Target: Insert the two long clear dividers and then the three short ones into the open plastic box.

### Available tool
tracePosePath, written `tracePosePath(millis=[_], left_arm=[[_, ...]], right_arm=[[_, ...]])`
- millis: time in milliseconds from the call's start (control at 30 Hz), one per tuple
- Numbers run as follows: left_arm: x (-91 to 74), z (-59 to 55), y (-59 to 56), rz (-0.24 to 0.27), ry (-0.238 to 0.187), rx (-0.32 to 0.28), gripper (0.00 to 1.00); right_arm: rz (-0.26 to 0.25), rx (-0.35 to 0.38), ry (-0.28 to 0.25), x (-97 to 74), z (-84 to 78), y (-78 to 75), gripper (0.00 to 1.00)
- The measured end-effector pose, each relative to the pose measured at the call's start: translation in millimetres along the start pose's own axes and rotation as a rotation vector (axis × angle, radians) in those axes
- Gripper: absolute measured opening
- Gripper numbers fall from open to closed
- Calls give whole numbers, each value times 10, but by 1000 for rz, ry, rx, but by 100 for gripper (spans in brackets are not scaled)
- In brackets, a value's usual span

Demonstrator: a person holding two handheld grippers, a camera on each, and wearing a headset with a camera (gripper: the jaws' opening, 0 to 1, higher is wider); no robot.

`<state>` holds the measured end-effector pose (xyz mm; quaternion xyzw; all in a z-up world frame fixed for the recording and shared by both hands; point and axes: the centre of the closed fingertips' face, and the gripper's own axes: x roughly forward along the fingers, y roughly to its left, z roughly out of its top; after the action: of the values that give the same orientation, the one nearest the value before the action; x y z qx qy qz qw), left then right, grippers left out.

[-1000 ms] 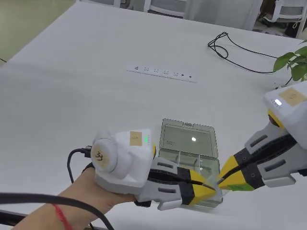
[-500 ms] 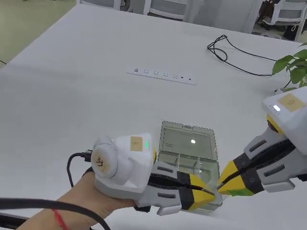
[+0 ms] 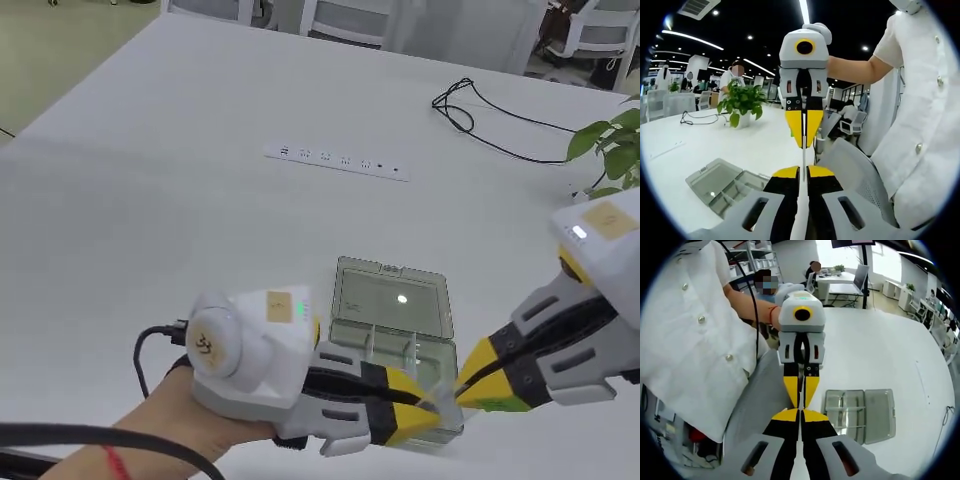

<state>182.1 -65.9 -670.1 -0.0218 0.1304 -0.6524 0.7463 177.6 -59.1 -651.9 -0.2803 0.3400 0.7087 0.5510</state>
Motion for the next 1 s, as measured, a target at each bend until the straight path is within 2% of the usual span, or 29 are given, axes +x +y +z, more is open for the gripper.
tracePosePath(millis=[367, 667, 1000], left_arm=[[-110, -59, 123, 64, 6, -20, 18], [-225, -172, 278, 138, 23, -39, 40], [-338, -312, 405, 192, 54, -53, 55]], right_arm=[[-43, 13, 20, -54, -78, -95, 3], [-105, 33, 54, -102, -207, -298, 3], [-157, 43, 104, -102, -370, -491, 3]])
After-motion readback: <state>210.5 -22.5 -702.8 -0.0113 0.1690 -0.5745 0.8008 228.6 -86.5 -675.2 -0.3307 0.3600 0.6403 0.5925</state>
